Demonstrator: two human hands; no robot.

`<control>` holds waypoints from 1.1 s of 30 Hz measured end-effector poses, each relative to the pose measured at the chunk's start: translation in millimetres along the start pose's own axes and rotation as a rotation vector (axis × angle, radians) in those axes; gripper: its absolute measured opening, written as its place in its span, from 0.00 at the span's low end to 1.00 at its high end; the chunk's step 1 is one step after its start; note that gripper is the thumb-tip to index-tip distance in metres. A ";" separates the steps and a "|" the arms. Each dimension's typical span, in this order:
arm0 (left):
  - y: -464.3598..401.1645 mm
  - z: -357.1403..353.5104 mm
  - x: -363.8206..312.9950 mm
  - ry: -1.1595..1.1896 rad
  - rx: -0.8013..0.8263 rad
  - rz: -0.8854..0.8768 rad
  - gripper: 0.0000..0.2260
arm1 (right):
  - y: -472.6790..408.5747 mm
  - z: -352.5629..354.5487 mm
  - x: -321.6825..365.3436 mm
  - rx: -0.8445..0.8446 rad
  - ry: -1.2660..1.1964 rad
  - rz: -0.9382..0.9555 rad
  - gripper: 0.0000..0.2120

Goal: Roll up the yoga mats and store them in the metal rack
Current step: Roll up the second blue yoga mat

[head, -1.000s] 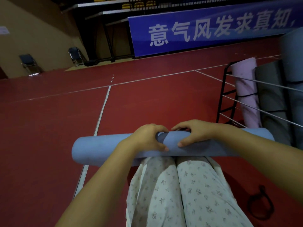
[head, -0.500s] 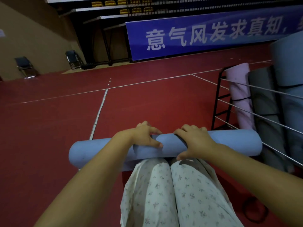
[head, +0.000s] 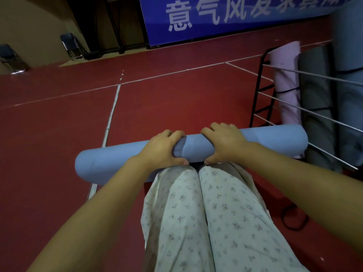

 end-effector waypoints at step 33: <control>136.2 47.4 -108.4 -0.127 0.105 -0.221 0.30 | 154.0 43.6 58.1 0.082 -0.242 0.153 0.35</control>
Point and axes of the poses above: each hand's wrist, its own y-axis away from the middle knuckle, its own z-axis out of the back of the hand, x = y × z, the point moved 9 cm from there along -y, towards the middle knuckle, and after that the axes turned 10 degrees about -x, right-handed, at the moved point
